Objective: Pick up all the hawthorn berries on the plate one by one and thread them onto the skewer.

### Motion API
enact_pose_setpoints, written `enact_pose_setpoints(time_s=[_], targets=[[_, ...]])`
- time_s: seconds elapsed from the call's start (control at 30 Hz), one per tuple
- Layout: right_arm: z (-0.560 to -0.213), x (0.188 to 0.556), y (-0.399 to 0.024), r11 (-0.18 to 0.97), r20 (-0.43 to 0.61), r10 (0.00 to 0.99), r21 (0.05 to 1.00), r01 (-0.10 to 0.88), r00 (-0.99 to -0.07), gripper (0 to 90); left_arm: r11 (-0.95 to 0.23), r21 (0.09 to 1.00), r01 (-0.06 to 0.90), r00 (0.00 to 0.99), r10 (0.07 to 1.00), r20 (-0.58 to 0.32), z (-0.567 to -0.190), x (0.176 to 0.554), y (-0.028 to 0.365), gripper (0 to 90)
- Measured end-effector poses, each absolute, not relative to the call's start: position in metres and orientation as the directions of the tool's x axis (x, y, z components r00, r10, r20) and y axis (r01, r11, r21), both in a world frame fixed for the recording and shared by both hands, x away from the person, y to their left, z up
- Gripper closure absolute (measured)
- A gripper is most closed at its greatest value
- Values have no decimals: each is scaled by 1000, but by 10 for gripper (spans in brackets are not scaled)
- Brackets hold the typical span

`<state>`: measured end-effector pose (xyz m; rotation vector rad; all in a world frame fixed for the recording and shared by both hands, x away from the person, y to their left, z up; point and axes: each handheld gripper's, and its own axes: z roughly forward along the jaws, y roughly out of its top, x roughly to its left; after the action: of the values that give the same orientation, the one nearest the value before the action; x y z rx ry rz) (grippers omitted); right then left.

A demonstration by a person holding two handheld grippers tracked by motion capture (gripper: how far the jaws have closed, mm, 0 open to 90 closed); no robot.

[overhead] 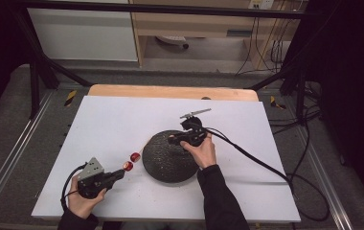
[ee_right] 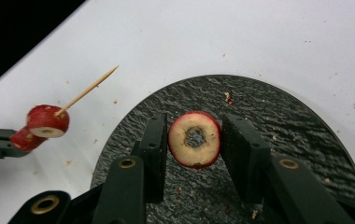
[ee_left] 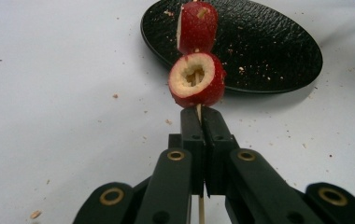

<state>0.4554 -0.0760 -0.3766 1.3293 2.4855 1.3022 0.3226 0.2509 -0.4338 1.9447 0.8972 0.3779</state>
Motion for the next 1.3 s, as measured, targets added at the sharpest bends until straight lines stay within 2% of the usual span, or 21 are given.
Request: enact_pose_setpoints(time_s=[0.27,0.33,0.63,1.07,1.3], targets=[[-403,427,-97,53,452,678,757,651,-580,624,-302,854,423,691,717,-89,-434,321,243,884],[-411,419,-101,-37,497,665,767,640,-557,624,-301,857,419,692,716,-87,-434,320,241,884],[-432,398,-105,-254,593,640,763,594,-489,624,-286,867,407,692,716,-89,-433,316,224,884],[-429,400,-120,-428,647,613,754,499,-453,625,-282,871,403,710,696,-104,-428,317,184,883],[-424,403,-124,-489,668,594,743,458,-449,626,-264,875,406,699,707,-111,-426,318,180,883]])
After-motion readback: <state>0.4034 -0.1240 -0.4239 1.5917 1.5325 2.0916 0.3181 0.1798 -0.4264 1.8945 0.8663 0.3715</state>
